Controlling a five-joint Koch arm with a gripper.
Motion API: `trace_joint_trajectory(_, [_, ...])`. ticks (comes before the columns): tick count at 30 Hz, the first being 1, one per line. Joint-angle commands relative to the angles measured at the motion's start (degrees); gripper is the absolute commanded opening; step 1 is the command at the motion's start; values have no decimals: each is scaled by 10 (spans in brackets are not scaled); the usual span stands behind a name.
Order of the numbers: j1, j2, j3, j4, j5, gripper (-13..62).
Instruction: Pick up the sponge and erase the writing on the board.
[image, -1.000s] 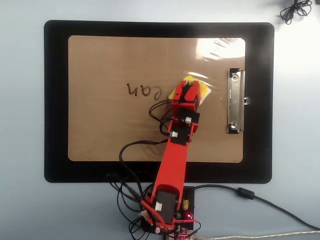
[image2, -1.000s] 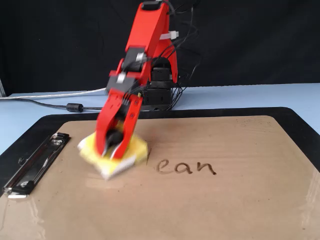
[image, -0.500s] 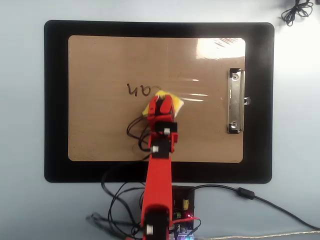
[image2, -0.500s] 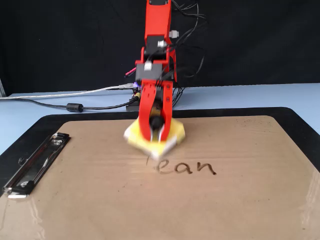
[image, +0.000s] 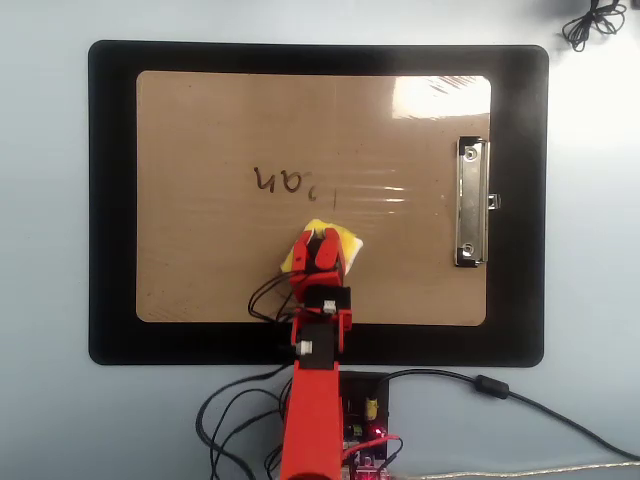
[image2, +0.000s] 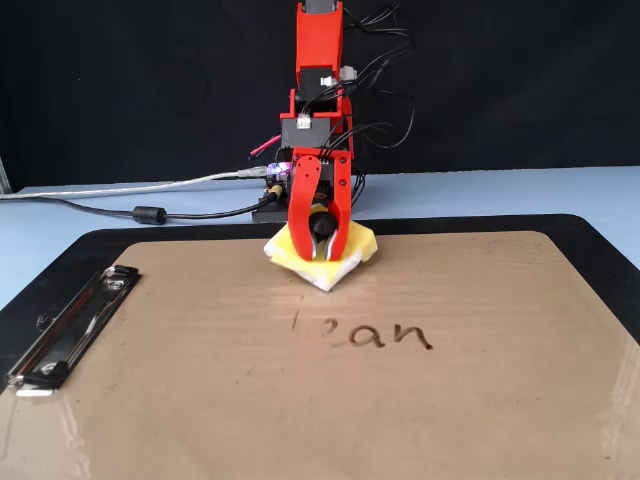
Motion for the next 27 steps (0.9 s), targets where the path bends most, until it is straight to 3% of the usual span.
trace_joint_trajectory(1, [-8,-180,-125,-117,-11,-80])
trace_joint_trajectory(3, [-4,-352,-251,-185,-7,-80])
trace_joint_trajectory(4, [-4,-381,-280,-196,-7,-80])
trace_joint_trajectory(6, [0,-328,-214,-189,-5,-80])
trace_joint_trajectory(9, [37,-105,-25,-162,2,-80])
trace_joint_trajectory(12, [82,-56,27,-122,45,-80])
trace_joint_trajectory(18, [102,-314,-221,-171,60,-80])
trace_joint_trajectory(20, [113,-268,-165,-162,61,-80])
trace_joint_trajectory(23, [112,-26,49,-149,60,-80])
trace_joint_trajectory(25, [112,62,137,-131,54,-80])
trace_joint_trajectory(27, [106,25,107,-134,49,-80])
